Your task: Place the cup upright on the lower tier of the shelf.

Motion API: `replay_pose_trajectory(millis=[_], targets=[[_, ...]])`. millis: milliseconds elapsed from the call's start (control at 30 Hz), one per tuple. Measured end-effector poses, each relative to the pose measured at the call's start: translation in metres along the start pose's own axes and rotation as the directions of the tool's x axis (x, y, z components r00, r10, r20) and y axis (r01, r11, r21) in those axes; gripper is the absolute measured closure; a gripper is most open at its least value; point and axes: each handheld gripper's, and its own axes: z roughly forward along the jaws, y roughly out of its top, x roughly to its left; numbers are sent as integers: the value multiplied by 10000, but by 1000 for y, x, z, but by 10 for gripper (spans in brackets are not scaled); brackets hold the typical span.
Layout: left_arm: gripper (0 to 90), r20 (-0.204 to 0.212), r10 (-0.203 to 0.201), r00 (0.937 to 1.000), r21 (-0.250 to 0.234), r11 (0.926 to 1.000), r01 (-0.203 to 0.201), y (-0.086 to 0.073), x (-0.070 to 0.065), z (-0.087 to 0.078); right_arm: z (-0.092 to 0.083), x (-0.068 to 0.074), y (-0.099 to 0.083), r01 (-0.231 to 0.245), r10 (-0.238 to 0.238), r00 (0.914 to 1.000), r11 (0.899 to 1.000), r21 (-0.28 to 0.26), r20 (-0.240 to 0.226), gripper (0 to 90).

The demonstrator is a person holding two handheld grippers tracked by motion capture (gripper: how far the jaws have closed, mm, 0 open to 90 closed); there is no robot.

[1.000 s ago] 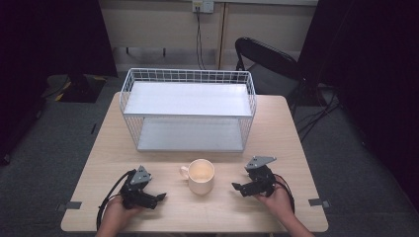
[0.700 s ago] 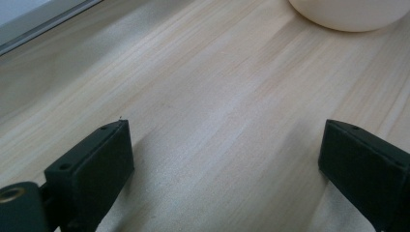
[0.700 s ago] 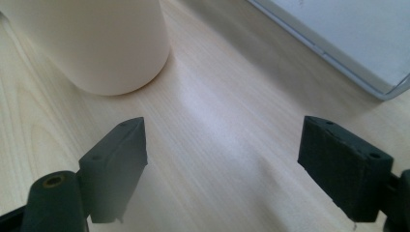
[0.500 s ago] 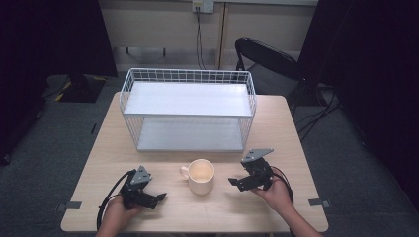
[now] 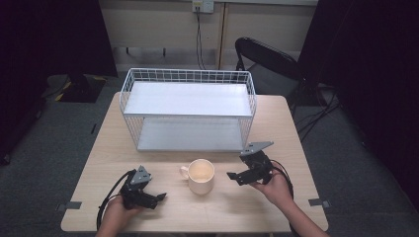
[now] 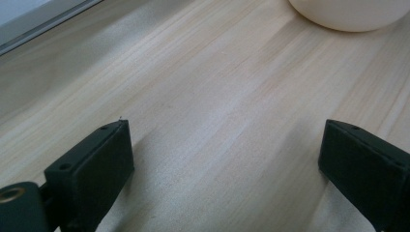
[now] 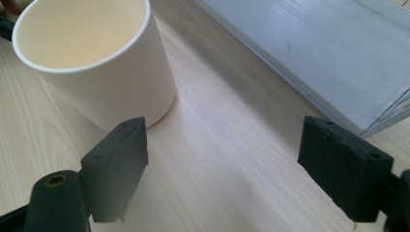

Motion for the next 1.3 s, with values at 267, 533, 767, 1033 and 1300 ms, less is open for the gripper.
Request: replay_pose_trajectory(millis=[267, 533, 767, 1033, 1300], targets=[[48, -2, -3, 10000, 4, 10000, 3, 0, 0, 0, -4, 2, 11, 60, -60, 9999, 10000, -70, -89, 177], [46, -53, -9, 10000, 25, 10000, 9, 0, 0, 0, -5, 5, 21, 253, -254, 9995, 9997, -9, -171, 178], [45, -50, -8, 10000, 25, 10000, 8, 0, 0, 0, -7, 10, 33, 467, -467, 9987, 9989, -22, -191, 178], [45, -51, -8, 10000, 29, 10000, 8, 0, 0, 0, -4, 17, 43, 679, -680, 9971, 9977, -45, -339, 179], [45, -47, -4, 10000, 31, 10000, 4, 0, 0, 0, 7, 25, 52, 770, -771, 9956, 9970, -35, -533, 182]])
